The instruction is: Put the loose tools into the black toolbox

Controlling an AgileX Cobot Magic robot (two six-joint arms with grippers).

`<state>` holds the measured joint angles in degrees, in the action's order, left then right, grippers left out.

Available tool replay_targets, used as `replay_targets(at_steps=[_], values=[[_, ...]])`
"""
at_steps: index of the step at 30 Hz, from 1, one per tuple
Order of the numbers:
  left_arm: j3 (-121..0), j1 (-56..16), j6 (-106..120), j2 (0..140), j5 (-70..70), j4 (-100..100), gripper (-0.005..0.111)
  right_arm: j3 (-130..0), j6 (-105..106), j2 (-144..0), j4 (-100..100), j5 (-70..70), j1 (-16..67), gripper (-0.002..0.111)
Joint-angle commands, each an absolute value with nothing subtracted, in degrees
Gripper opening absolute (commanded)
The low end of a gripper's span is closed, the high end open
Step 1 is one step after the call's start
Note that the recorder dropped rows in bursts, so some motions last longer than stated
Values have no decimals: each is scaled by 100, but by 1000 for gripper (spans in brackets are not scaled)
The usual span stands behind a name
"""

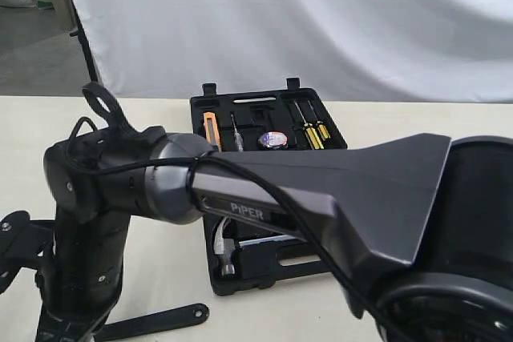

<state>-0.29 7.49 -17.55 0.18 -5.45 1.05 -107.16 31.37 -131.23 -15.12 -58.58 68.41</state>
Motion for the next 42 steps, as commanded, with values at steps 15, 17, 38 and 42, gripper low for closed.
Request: replay_targets(at_steps=[15,17,38,42], values=[[-44,894,-1782,0,-503,130,1,-10708,1339,-13406,-1040,-4415,6878,34],[-44,894,-1782,0,-503,130,1,-10708,1366,-13440,-1014,-4402,6936,51],[-44,894,-1782,0,-503,130,1,-10718,1848,-13757,-734,-4742,7143,9],[-44,894,-1782,0,-503,130,1,-10718,1587,-13587,-734,-4922,7143,0]])
